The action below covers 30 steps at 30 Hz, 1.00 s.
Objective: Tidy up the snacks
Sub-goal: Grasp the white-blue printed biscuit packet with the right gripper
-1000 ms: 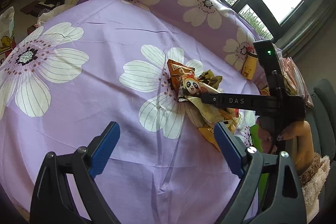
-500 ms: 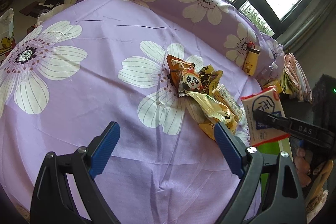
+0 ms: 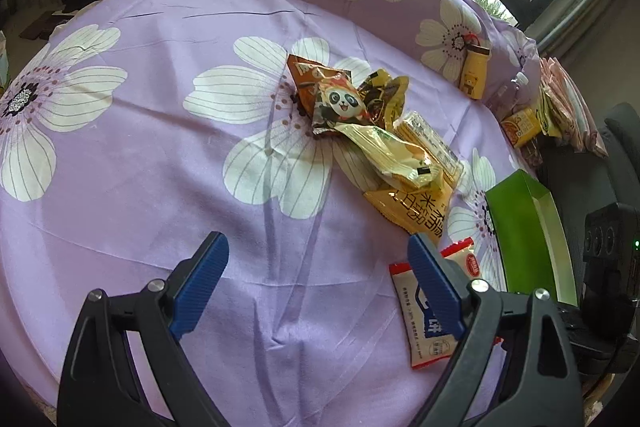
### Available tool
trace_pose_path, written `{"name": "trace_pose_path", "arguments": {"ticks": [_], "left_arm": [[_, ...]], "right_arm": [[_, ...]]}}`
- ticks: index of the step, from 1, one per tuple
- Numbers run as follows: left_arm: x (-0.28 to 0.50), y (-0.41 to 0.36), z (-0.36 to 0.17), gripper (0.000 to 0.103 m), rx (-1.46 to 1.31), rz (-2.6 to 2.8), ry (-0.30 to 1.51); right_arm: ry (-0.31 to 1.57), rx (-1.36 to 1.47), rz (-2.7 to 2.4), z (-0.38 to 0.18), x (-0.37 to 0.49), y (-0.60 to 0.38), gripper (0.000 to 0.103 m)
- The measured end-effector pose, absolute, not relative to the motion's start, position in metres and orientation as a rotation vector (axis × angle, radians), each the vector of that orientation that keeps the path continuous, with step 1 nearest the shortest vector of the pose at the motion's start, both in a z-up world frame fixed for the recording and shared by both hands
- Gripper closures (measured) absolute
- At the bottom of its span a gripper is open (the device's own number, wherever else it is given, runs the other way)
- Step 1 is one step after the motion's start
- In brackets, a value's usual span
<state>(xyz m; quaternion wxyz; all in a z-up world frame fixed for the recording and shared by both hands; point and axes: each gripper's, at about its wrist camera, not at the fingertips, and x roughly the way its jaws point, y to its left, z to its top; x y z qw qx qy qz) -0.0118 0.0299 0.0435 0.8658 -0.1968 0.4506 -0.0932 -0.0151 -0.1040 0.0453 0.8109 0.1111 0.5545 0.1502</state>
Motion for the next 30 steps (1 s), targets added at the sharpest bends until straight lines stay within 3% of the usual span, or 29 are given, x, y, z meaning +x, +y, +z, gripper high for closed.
{"name": "trace_pose_path", "arguments": {"ticks": [4,5,11,21,23,25,30], "left_arm": [[-0.012,0.016,0.041,0.012,-0.399,-0.238,0.965],[-0.012,0.013,0.040,0.012,-0.403,-0.255,0.972],[-0.019,-0.015,0.039,0.015,-0.400,-0.385,1.022],[-0.022,-0.059,0.019,0.037,-0.289,-0.417,1.092],[-0.024,-0.064,0.019,0.045,-0.281,-0.440,1.089],[-0.025,-0.069,0.016,0.064,-0.296,-0.478,1.112],[-0.027,-0.071,0.013,0.070,-0.264,-0.459,1.098]], "right_arm": [[1.176,0.248,0.253,0.043,-0.016,-0.123,0.057],[1.168,0.259,0.240,0.043,-0.015,-0.129,0.055],[1.161,0.344,0.222,0.045,-0.019,-0.152,0.054],[1.185,0.478,0.167,0.026,-0.017,-0.160,0.054],[1.187,0.476,0.183,0.024,-0.018,-0.157,0.054],[1.180,0.442,0.182,0.026,-0.021,-0.153,0.054],[1.189,0.385,0.214,0.023,-0.022,-0.135,0.054]]}}
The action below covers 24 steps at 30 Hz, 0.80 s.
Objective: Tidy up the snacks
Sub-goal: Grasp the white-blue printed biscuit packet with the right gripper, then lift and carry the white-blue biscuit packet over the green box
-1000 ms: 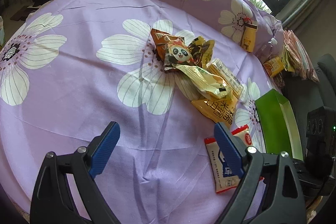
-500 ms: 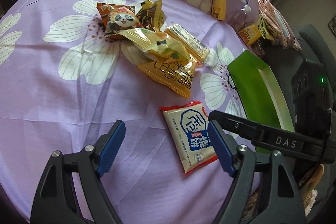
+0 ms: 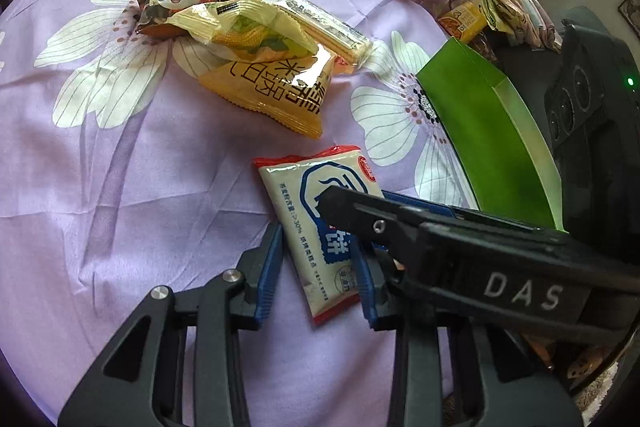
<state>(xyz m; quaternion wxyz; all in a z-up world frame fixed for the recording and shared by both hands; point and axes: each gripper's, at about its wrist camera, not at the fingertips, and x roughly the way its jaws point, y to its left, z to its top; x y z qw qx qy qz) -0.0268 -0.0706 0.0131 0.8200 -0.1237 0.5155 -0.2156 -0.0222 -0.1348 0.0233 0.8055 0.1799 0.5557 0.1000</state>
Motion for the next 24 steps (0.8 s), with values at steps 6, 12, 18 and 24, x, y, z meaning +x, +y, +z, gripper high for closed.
{"name": "trace_pose_path", "arguments": {"ticks": [6,12,18,24], "left_arm": [[-0.030,-0.071,0.018,0.072,-0.208,-0.446,1.072],[-0.035,-0.071,0.027,0.075,-0.163,-0.426,1.013],[-0.040,-0.071,0.038,0.075,-0.125,-0.408,0.908],[-0.044,-0.070,0.047,0.075,-0.126,-0.405,0.832]], "right_arm": [[1.153,0.302,0.176,0.025,-0.024,-0.123,0.054],[1.077,0.227,0.175,0.037,-0.029,-0.110,0.054],[0.955,0.162,0.182,0.054,-0.038,-0.101,0.054],[0.849,0.142,0.188,0.069,-0.045,-0.099,0.054]]}}
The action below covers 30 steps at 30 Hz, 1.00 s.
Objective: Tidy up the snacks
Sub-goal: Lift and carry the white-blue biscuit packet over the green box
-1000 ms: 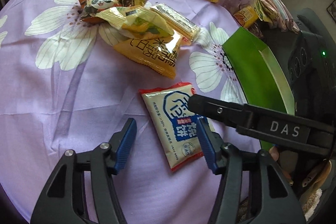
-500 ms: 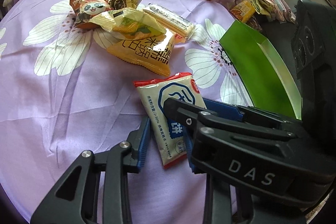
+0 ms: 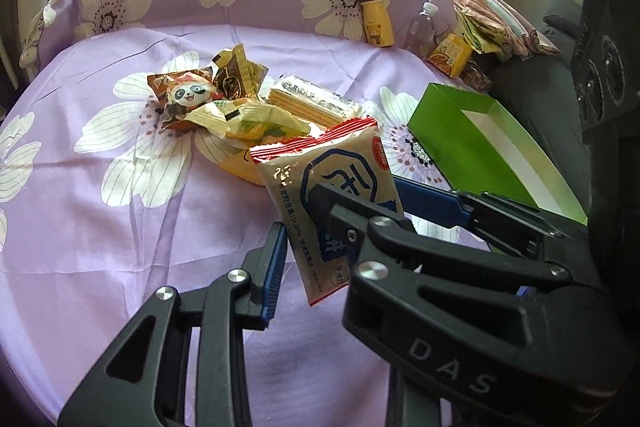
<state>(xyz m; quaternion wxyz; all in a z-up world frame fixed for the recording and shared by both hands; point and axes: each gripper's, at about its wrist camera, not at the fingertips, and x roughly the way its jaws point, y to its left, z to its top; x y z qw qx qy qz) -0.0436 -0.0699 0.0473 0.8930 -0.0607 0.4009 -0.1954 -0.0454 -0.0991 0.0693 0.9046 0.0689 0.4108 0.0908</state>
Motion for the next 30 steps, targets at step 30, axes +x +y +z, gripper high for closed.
{"name": "trace_pose_path", "arguments": {"ticks": [30], "left_arm": [[-0.074,-0.071,0.095,0.075,-0.162,-0.397,0.493]], "right_arm": [[0.467,0.111,0.171,0.125,-0.086,-0.094,0.054]]}}
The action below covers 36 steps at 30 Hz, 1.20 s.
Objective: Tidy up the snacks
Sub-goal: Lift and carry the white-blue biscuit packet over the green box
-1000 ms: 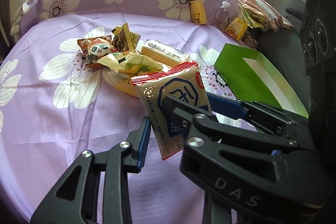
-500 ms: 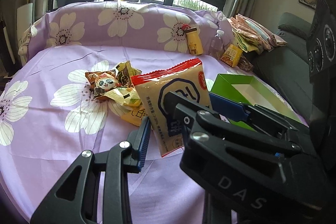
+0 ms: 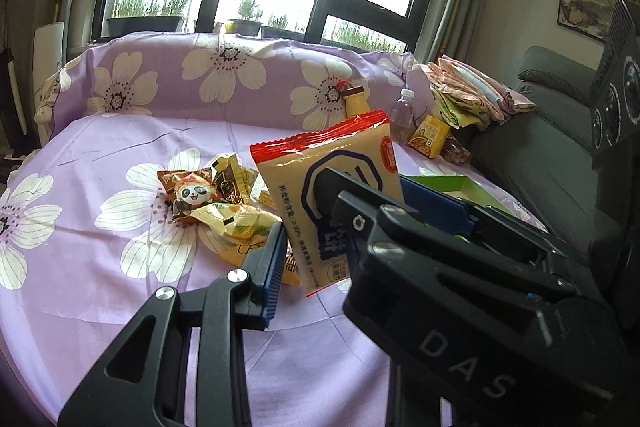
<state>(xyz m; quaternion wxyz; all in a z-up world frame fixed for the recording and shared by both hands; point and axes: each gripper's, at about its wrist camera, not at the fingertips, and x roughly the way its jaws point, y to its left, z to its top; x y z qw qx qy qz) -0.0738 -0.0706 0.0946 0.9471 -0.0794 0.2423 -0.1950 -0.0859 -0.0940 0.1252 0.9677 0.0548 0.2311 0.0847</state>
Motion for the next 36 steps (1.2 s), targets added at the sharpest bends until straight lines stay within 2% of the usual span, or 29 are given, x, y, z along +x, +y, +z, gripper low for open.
{"name": "trace_pose_path", "arguments": {"ticks": [18,36], "left_arm": [[-0.074,-0.112,0.131,0.074,-0.157,-0.510,0.440],[-0.060,-0.167,0.147,0.075,-0.184,-0.652,0.494]], "right_arm": [[0.373,0.149,0.144,0.164,-0.107,-0.143,0.054],[0.408,0.317,0.160,0.171,-0.112,-0.220,0.054]]}}
